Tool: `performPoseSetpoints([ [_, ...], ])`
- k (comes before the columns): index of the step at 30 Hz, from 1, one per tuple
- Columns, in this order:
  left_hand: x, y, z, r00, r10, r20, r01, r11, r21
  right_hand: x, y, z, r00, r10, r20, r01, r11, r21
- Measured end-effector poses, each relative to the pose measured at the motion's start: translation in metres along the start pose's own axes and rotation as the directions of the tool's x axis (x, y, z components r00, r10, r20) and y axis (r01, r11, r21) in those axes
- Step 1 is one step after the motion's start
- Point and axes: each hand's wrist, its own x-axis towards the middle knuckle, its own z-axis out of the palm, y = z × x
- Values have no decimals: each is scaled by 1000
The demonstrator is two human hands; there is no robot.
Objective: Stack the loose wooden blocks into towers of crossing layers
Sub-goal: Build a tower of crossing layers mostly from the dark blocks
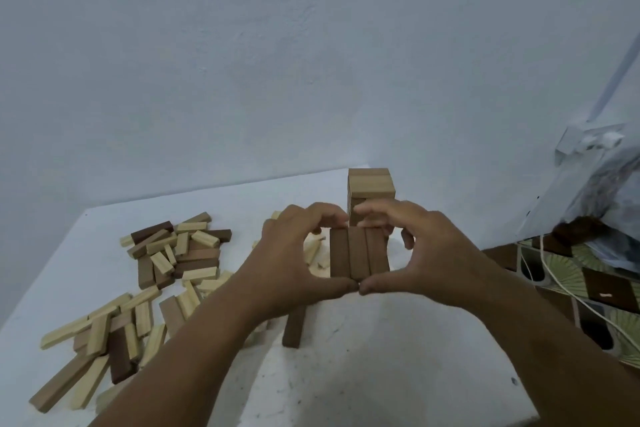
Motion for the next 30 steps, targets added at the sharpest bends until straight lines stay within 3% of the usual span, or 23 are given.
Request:
performPoseSetpoints([
  [11, 91, 12, -28, 999, 21, -26, -24, 993, -117, 68, 19, -52, 998, 29, -64, -30, 999, -21],
  [30, 147, -16, -5, 996, -66, 66, 77, 984, -163, 113, 69, -59, 992, 116, 49, -115, 993, -27],
])
